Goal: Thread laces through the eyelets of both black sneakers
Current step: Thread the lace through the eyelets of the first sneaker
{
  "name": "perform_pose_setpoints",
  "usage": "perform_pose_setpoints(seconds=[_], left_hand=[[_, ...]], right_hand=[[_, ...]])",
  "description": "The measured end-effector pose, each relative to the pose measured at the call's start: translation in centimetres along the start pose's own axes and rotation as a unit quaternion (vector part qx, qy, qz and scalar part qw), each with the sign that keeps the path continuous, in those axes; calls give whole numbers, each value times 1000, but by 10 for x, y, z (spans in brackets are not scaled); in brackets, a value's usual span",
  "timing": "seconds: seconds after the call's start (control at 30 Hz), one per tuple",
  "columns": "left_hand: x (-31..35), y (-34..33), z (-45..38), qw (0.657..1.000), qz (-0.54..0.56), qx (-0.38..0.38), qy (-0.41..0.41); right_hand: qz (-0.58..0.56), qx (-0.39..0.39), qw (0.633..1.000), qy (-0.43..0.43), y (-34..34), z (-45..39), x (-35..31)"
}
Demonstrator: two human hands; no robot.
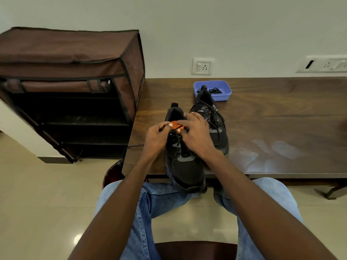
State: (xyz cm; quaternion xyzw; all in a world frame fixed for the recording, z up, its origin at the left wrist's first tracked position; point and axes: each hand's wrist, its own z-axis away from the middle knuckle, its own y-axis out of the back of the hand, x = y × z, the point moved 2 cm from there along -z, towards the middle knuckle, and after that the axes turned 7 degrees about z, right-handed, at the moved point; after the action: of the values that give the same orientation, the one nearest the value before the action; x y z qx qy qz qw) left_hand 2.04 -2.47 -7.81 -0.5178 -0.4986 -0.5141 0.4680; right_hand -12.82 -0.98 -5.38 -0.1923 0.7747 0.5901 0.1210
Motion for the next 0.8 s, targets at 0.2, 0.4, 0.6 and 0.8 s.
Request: perform_pose_setpoints(seconds=[0.2,0.4,0.6,0.8], left_hand=[[2,-3,-1,1000,-18,-13,4],[-2,-2,-3,1000,-25,-4,12],[-10,1,-3,999,-36,-25,17],[-7,3,-2,997,-74,-31,4]], right_hand=[[-36,-12,998,-59,-3,-1,-6],[-224,42,940,-252,14,-8,13],[-173,-223,915,-289,62,4,31],[-100,-328,915,-210,72,22,48]])
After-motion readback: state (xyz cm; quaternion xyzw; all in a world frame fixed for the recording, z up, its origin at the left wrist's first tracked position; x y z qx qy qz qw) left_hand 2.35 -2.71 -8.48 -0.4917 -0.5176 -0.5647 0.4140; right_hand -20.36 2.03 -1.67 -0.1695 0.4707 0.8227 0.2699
